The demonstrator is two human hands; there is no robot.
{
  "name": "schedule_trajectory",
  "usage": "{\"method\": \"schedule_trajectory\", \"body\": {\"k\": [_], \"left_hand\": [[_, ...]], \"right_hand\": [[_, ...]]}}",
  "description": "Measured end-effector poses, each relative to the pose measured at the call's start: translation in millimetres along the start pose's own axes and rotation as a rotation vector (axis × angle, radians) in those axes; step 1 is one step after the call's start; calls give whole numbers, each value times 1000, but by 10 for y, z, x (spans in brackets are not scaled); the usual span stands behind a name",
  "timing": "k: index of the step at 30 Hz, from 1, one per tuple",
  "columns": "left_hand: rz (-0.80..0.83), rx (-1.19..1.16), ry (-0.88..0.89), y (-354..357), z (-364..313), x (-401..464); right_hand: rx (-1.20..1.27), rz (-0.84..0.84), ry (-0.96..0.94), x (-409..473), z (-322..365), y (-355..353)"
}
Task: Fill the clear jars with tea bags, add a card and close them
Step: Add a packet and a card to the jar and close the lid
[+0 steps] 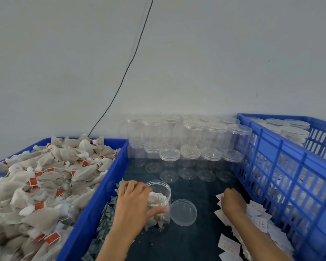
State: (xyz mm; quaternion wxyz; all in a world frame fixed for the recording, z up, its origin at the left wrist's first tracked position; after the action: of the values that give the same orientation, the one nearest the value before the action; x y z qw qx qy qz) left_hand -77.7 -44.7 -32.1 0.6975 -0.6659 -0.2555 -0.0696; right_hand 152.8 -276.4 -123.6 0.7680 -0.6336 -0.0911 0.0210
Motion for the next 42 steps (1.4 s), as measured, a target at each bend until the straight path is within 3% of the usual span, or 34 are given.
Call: {"method": "schedule_trajectory", "body": {"k": [4,6,11,14,18,21,24,26,30,34,38,42], "left_hand": [[434,304,81,145,-97,83],[520,369,128,128,-162,102],[683,272,88,84,-171,187],[610,189,86,53,-139,167],[268,-127,-15,76,-27,65],[-20,-581,-146,215,36,-111],[-160,-1115,-279,564,109,-248],[-111,-1258,-324,828,76,-289],[14,-1283,-334,1158,-15,-324],[23,-1270,-350,1209,10,-299],[31,-1282,-371,1236,23,-301],[18,-1297,-378,1243,39,-308]], "right_hand": [[-13,-27,-17,12,-10,-11],[51,-38,11,15,-28,-23],[198,45,112,52,-103,20],[354,71,137,105,-146,58],[521,22,153,125,-178,108],[622,-61,185,102,-178,114],[700,-102,162,85,-147,103],[672,-104,152,86,-137,104],[562,-102,178,87,-147,150],[739,-226,140,-31,28,-52],[992,-299,-111,-285,647,-542],[1043,-71,-517,-731,1409,-846]]}}
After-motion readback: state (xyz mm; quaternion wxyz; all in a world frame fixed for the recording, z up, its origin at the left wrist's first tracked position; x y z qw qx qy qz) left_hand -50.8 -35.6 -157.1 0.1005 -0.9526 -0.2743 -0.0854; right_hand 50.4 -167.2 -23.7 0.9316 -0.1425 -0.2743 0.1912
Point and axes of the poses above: each hand's wrist, its own x-axis towards the middle knuckle, its own y-axis out of the palm, z = x × y, the point moved 6 cm from there along x, towards the middle knuckle, and after that the axes turned 2 degrees about -y, right-handed, at the moved point
